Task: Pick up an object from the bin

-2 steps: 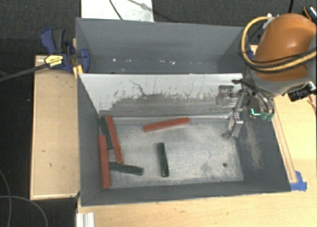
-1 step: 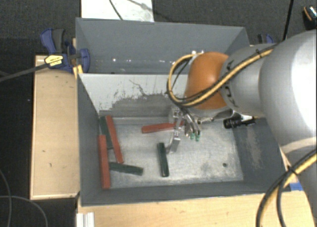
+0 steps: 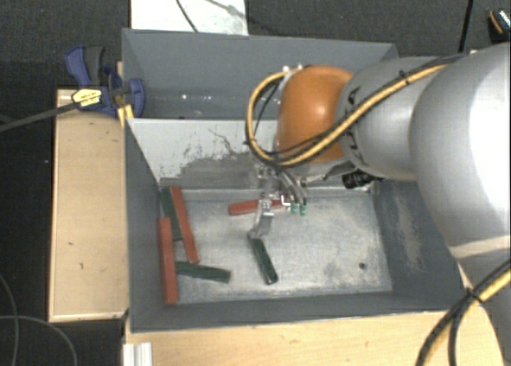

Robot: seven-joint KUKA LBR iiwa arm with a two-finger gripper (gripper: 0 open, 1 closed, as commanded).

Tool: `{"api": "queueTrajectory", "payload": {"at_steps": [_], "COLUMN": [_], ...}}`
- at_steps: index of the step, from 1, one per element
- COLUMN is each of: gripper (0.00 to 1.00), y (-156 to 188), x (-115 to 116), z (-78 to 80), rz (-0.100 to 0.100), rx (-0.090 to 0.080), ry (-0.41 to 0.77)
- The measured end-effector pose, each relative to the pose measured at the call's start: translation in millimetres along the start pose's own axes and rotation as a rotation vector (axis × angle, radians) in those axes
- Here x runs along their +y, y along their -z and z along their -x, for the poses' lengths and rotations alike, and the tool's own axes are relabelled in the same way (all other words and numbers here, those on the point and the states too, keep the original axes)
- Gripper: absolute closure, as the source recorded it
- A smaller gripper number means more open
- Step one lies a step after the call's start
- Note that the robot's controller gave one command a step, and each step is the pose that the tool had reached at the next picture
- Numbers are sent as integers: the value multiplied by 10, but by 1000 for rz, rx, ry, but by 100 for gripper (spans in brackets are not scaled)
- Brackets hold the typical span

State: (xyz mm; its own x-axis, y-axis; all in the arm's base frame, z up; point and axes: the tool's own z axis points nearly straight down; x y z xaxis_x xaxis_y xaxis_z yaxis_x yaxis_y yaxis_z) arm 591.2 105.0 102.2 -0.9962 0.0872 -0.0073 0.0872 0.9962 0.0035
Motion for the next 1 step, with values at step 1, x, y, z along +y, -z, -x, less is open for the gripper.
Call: {"api": "queueTrajectory", "payload": {"at_steps": [1], "gripper": [0], "y": [229], "x": [-392], "z": [-546], "rz": [-2], "rx": [7], "ry": [315]}}
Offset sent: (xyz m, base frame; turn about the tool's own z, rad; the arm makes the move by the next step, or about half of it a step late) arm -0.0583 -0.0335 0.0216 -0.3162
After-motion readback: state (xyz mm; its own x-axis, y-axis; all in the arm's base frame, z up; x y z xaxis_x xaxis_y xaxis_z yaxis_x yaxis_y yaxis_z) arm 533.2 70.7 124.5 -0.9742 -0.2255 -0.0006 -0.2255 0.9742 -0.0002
